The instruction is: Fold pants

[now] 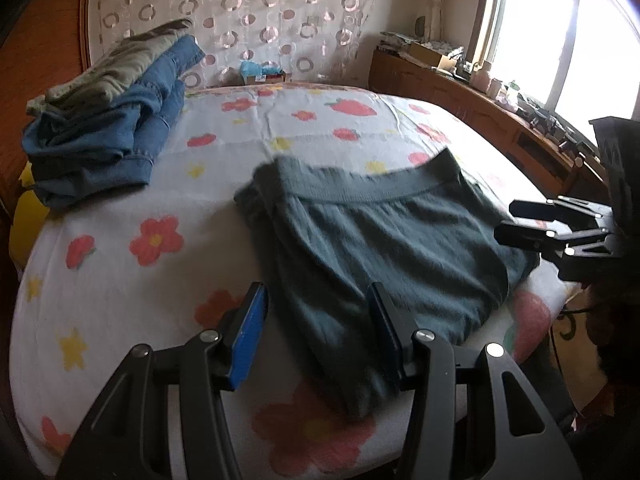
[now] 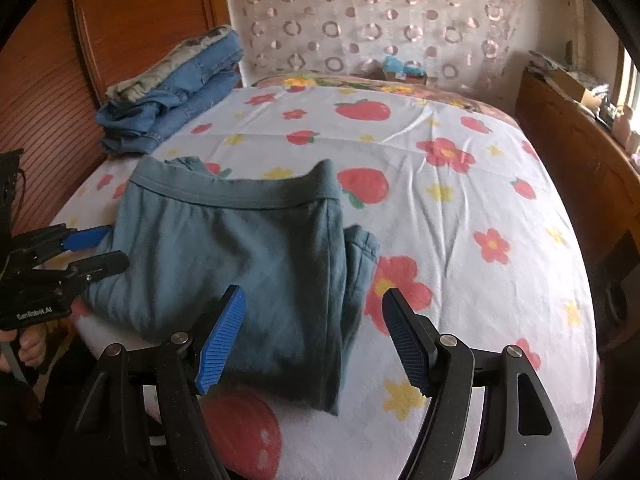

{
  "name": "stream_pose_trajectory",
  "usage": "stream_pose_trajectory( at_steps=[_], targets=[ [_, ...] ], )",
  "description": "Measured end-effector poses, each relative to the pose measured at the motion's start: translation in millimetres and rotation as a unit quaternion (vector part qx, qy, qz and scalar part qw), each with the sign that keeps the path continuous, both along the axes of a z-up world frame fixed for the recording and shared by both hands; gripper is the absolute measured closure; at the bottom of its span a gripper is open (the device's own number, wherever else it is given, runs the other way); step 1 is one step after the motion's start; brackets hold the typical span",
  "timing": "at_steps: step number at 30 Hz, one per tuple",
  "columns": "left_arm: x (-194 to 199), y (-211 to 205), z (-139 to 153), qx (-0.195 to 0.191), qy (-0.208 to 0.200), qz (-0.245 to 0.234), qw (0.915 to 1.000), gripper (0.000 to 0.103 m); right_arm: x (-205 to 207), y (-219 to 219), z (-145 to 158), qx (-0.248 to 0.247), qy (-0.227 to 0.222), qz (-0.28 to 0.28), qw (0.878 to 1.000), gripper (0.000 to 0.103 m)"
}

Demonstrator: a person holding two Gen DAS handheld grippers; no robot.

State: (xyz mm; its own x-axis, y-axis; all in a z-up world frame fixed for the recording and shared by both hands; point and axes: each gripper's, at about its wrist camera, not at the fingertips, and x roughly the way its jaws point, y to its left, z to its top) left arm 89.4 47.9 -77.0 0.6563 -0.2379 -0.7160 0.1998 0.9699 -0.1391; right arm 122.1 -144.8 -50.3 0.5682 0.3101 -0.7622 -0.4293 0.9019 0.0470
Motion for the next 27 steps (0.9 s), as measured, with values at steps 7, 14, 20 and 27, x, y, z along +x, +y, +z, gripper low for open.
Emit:
stream_pose_trajectory(
  at_steps=[7, 14, 20, 27],
  targets=[
    [23, 12, 17, -0.003, -0.007, 0.011, 0.9999, 0.052, 12, -5, 3, 0.011, 0.008, -0.003, 1.0, 0.03],
    [51, 17, 13, -0.008, 0.014, 0.005, 0.9999, 0.052, 26, -7, 1, 0.016, 0.024, -0.002, 1.0, 0.03],
    [70, 14, 5, -0.009, 0.042, -0.014, 0.999, 0.052, 33, -7, -1, 0.019, 0.039, -0.001, 0.999, 0.032],
    [76, 18, 2, -0.026, 0.057, -0.027, 0.9977, 0.052, 40, 0, -4, 0.01, 0.053, 0.012, 0.998, 0.047]
  ],
)
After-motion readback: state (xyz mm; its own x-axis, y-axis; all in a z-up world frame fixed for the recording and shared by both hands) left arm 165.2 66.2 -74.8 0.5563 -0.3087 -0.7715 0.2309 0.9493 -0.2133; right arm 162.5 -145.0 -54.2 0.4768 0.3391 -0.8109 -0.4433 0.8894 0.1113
